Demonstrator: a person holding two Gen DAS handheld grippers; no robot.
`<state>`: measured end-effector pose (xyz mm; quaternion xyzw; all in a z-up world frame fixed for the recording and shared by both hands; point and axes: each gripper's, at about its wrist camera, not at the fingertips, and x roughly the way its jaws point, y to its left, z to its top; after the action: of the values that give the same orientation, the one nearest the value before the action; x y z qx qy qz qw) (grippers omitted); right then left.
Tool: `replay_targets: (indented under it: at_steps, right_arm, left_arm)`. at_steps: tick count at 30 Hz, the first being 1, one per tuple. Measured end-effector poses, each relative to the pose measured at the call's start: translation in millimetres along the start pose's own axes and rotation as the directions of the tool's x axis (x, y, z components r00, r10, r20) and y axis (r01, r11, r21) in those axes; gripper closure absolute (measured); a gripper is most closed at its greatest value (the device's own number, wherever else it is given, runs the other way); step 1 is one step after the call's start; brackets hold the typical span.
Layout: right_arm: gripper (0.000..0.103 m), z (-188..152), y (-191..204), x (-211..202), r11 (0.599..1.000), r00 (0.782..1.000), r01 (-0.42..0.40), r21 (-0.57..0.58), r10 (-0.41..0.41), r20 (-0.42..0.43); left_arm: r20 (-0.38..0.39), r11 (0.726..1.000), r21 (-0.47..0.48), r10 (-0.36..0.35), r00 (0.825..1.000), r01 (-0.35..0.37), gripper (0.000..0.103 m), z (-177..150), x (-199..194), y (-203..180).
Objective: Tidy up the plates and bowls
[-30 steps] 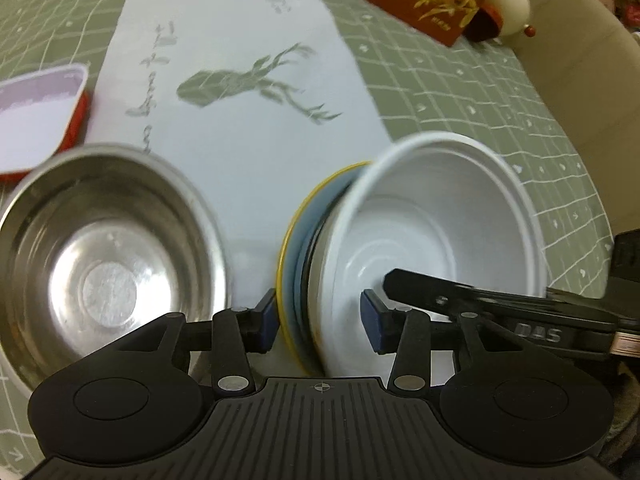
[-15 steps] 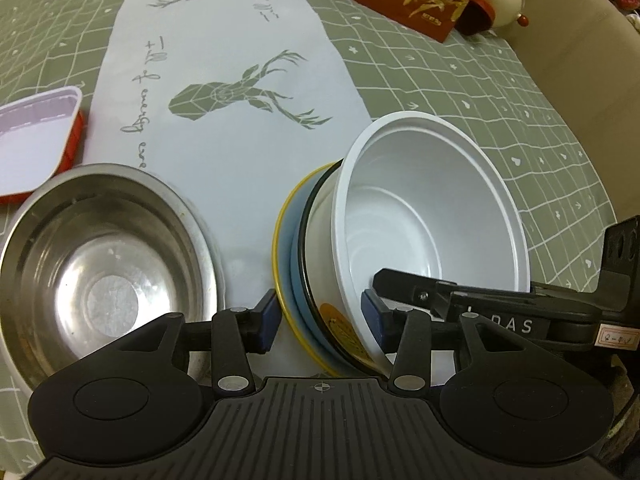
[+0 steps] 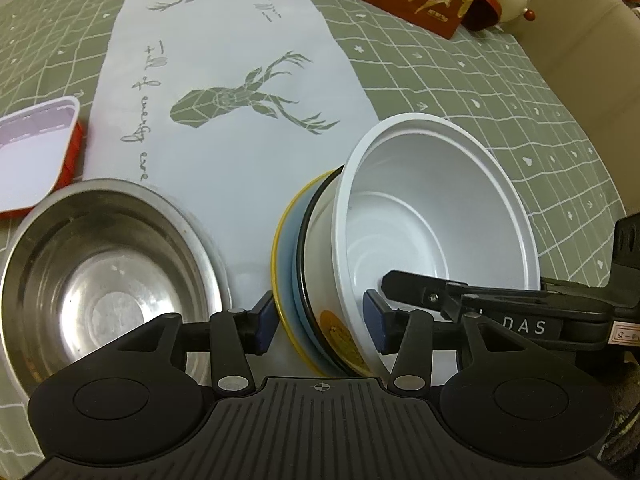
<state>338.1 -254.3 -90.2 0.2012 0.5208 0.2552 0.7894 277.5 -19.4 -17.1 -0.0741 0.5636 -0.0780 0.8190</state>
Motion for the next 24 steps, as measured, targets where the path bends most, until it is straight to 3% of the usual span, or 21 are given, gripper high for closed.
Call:
replay_targets:
  at_steps: [11, 24]
  right_arm:
    - [0.033, 8.1, -3.6, 0.3, 1.0, 1.0, 0.009, 0.025, -0.009, 0.009]
    - [0.033, 13.0, -2.7, 7.3, 0.999, 0.999, -0.027, 0.036, 0.028, -0.045]
  left_arm:
    - [-0.006, 0.999, -0.018, -0.037, 0.999, 0.037, 0.051, 14.5, 4.6, 8.3]
    - [-0.03, 1.0, -0.014, -0.028, 0.999, 0.028, 0.049, 23.1, 16.2, 11.8]
